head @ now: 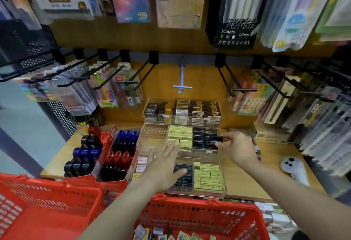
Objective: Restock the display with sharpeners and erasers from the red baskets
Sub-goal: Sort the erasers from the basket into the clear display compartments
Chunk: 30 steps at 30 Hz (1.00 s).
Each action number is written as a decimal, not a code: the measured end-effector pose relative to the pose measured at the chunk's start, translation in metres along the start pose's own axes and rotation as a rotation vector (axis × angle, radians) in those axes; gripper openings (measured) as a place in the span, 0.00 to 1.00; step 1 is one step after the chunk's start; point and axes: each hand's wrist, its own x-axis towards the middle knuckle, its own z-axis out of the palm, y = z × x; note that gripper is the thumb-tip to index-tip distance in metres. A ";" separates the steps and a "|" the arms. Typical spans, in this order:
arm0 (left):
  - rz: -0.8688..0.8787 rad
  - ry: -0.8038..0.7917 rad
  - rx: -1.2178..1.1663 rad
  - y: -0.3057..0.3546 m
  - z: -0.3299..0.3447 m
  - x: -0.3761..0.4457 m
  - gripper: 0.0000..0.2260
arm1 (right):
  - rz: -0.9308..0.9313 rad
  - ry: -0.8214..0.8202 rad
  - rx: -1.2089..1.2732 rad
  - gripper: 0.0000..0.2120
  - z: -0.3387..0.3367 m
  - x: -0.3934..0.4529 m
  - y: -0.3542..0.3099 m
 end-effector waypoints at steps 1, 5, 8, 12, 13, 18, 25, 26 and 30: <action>0.001 -0.038 0.059 -0.005 0.004 0.003 0.35 | 0.012 0.012 -0.034 0.18 0.008 0.007 -0.002; 0.034 -0.054 0.132 -0.025 0.014 0.007 0.36 | 0.064 0.032 -0.172 0.16 0.039 0.030 -0.011; 0.051 -0.028 0.085 -0.033 0.013 0.008 0.35 | 0.070 0.070 -0.144 0.13 0.055 0.037 -0.013; 0.055 -0.042 0.052 -0.034 0.012 0.011 0.34 | 0.011 0.164 -0.083 0.10 0.066 0.035 -0.015; 0.052 -0.047 0.048 -0.033 0.012 0.012 0.34 | -0.003 0.175 -0.096 0.10 0.068 0.035 -0.016; 0.028 -0.055 0.025 -0.032 0.015 0.014 0.34 | 0.018 0.192 -0.109 0.09 0.073 0.034 -0.019; 0.070 0.024 0.083 -0.023 0.019 0.002 0.28 | -0.150 0.232 0.128 0.10 0.056 -0.014 -0.006; 0.109 0.061 0.123 -0.019 0.022 -0.007 0.25 | -0.227 0.234 0.183 0.09 0.055 -0.033 0.002; 0.256 -0.060 0.222 -0.009 0.038 -0.053 0.16 | -0.394 -0.044 0.058 0.08 0.057 -0.113 0.032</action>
